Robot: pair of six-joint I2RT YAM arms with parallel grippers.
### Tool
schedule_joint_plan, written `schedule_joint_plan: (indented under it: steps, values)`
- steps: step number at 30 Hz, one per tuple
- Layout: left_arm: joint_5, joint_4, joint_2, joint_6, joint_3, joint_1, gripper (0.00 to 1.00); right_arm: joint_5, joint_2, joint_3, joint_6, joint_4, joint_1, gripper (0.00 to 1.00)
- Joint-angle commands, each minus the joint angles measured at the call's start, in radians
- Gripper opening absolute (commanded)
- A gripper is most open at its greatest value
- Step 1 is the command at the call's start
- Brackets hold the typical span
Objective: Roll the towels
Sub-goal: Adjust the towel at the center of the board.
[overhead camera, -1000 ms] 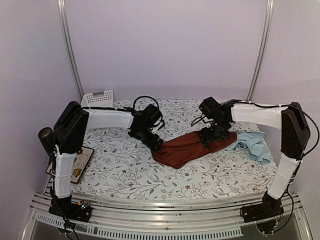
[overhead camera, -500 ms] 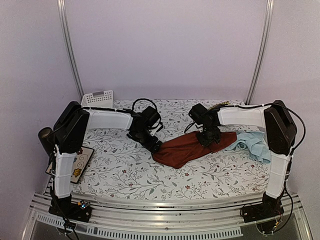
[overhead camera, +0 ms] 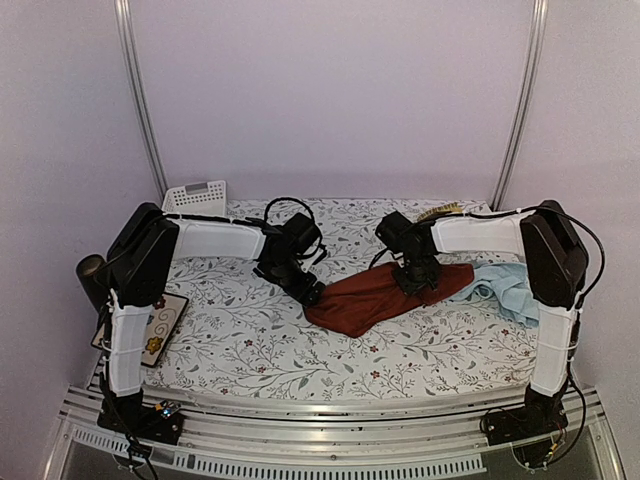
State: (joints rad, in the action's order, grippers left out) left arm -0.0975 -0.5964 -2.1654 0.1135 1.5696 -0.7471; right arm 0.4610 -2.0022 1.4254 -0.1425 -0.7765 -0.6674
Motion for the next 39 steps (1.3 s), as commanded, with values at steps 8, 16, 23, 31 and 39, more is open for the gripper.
schedule_joint_plan:
  steps: [8,16,23,31,39]
  values:
    - [0.016,0.012,0.021,0.01,-0.014,0.012,0.97,0.044,-0.034,0.009,-0.006,-0.006,-0.005,0.19]
    - [0.012,0.012,0.023,0.007,-0.012,0.012,0.97,0.097,0.005,0.036,0.002,-0.022,-0.005,0.02]
    - [0.034,-0.003,0.048,-0.006,0.074,0.03,0.97,-0.162,0.237,0.242,0.183,0.028,-0.005,0.02]
    - [0.144,0.046,0.148,-0.075,0.211,0.038,0.97,-0.593,0.392,0.427,0.328,0.077,0.002,0.02]
    - [0.391,0.222,0.313,-0.06,0.177,0.041,0.97,-0.622,0.416,0.456,0.307,0.075,0.05,0.02]
